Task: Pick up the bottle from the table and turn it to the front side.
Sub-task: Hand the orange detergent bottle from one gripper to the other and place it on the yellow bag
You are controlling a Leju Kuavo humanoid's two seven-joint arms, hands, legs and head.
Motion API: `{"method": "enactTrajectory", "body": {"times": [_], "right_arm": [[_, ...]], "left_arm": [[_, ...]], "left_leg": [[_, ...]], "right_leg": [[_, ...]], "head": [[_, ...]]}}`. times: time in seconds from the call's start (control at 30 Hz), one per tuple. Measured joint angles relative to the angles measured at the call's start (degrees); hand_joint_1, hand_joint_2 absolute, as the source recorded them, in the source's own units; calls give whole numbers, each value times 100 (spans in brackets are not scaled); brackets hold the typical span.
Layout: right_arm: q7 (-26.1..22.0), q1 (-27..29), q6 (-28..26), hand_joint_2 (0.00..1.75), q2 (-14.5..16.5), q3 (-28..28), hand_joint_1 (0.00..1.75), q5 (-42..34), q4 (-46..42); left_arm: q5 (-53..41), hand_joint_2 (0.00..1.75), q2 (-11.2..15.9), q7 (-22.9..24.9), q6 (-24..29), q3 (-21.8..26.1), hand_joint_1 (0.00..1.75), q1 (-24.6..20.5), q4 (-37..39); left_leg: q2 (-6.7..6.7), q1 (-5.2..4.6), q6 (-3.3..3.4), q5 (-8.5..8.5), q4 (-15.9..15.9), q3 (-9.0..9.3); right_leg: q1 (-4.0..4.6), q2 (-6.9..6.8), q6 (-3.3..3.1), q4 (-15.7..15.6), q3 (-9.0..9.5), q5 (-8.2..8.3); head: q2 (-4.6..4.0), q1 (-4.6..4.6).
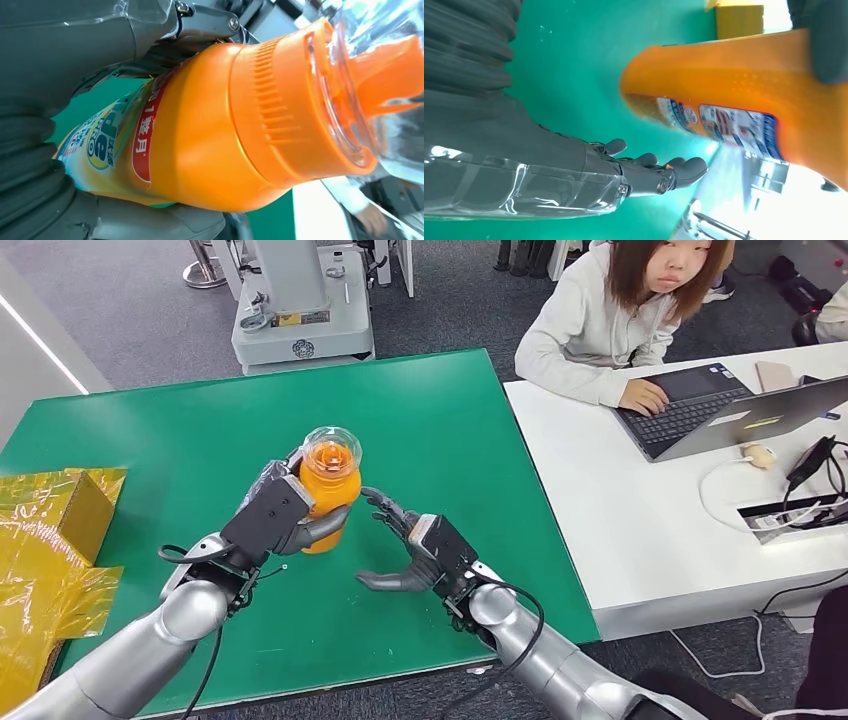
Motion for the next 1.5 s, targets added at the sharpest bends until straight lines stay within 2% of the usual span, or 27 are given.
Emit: {"method": "enactTrajectory", "body": {"times": [0.2,0.4,0.53,0.73,0.83,1.0,1.2,1.33,1.5], "right_arm": [[-43,193,144,175,-150,-133,0,-82,-549],[-39,499,146,175,-241,-160,0,-93,-1184],[-30,765,105,175,-331,-213,0,-2,-1614],[-90,982,110,175,-430,-277,0,70,-1997],[-214,1078,156,175,-468,-334,0,80,-2158],[-421,1391,21,175,-563,-504,0,159,-2555],[-655,1973,-318,175,-708,-1101,0,7,-3248],[-801,2396,-497,175,-765,-1635,0,-285,-3671],[-920,3099,-519,175,-771,-2364,0,-480,-4263]], "left_arm": [[-1310,175,172,167,596,-137,175,-153,95],[-3582,175,459,878,1085,-476,175,-389,169],[-4571,175,654,1208,1052,-611,175,-503,173],[-5176,175,860,1355,917,-687,175,-573,170],[-5670,175,1045,1386,728,-718,175,-597,122],[-6010,175,1509,1323,424,-764,175,-568,-45],[-5703,175,2113,1238,280,-751,175,-401,-260],[-5561,175,2534,1234,243,-695,175,-126,-440],[-5494,175,3129,1270,-268,-412,175,502,-669]], "left_leg": [[7,0,0,0,0,0],[6,0,0,0,0,0],[6,0,0,0,-1,-1],[7,0,0,0,0,-1],[11,0,0,0,0,0],[14,1,-1,0,-2,-1],[15,1,-5,-4,-5,-3],[14,1,-5,-5,-6,-4],[23,2,-15,-16,-9,-3]], "right_leg": [[0,7,-1,1,-1,1],[0,7,-1,1,-1,1],[0,7,-1,1,-2,1],[0,7,-1,1,-1,1],[0,10,-2,2,0,2],[1,13,-3,2,-4,0],[2,13,-5,1,-5,-4],[2,12,-5,0,-6,-5],[2,23,-9,0,-9,-8]], "head": [[0,0],[0,-2],[0,-1],[0,-1],[0,-1],[0,-1],[0,-1],[0,1],[0,0]]}}
